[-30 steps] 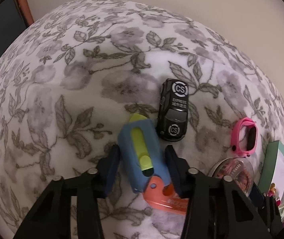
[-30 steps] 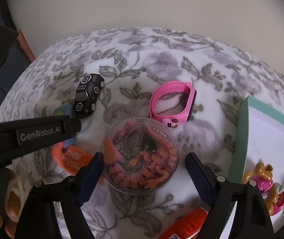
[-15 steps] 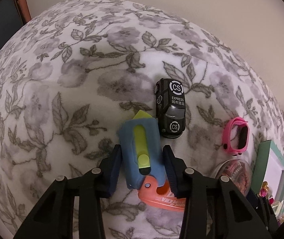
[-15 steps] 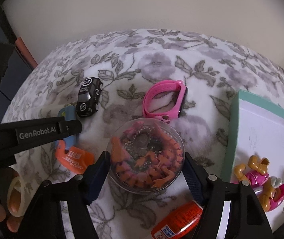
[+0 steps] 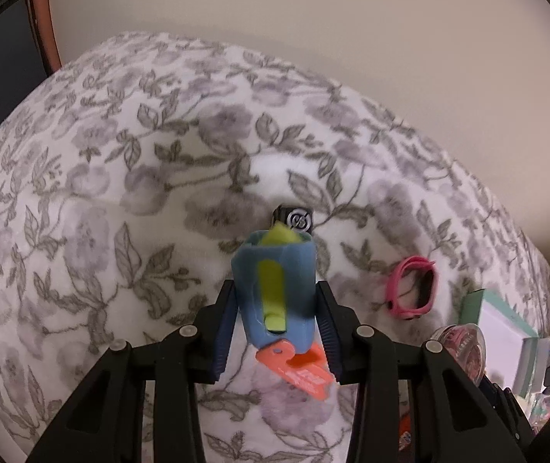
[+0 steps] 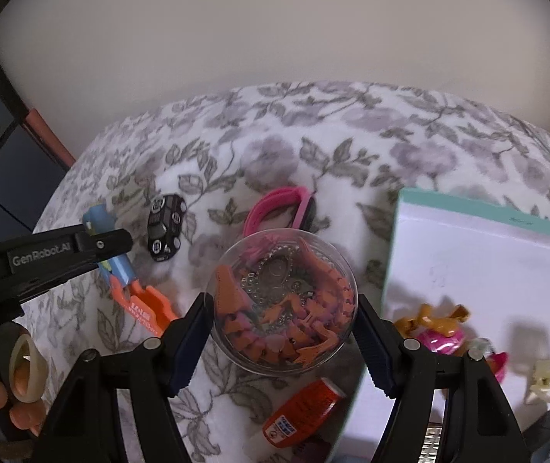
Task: Organize rigid objects
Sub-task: 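Carry the container with the right tool while the left tool carries the blue toy over the tray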
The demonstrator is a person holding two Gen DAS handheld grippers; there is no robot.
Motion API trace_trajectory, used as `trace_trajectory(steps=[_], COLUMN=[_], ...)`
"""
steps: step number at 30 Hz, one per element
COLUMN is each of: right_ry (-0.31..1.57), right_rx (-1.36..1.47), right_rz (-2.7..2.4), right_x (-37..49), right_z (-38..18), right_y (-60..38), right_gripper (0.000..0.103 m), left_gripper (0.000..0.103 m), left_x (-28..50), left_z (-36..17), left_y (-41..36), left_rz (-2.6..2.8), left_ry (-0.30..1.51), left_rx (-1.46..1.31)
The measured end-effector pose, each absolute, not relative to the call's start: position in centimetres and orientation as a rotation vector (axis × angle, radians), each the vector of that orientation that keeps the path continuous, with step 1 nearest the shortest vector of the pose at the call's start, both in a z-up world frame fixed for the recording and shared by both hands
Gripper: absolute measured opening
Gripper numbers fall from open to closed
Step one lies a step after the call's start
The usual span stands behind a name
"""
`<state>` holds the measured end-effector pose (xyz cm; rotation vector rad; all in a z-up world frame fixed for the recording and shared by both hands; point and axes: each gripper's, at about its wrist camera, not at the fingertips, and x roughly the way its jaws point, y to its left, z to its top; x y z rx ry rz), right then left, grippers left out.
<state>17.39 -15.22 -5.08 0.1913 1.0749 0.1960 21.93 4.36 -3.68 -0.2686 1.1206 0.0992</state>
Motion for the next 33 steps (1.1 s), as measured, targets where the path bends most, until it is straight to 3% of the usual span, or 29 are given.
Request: trace_trajectory(steps=[7,22,33], right_ry=[1.033,0.935,0.865], right_rx=[0.2,0.202,0.157], right_rz=[0.186,0.159,0.034], right_x=[17.2,16.1,14.8], right_z=[-3.2,1.1,4.4], right_y=[-16.5,-19.3,-25.2], right_gripper=[0.074,0.074,0.074], left_gripper=[0.036,0.035,0.035], left_x=[21.6,20.2,18.3], left_z=[-1.0,3.9,6.4], left_y=[3.7,2.0,-5.6], left_rz=[0.072,-0.024,-0.252], left_ry=[1.053,0.938,0.891], left_rx=[-0.256,-0.259,-0.222])
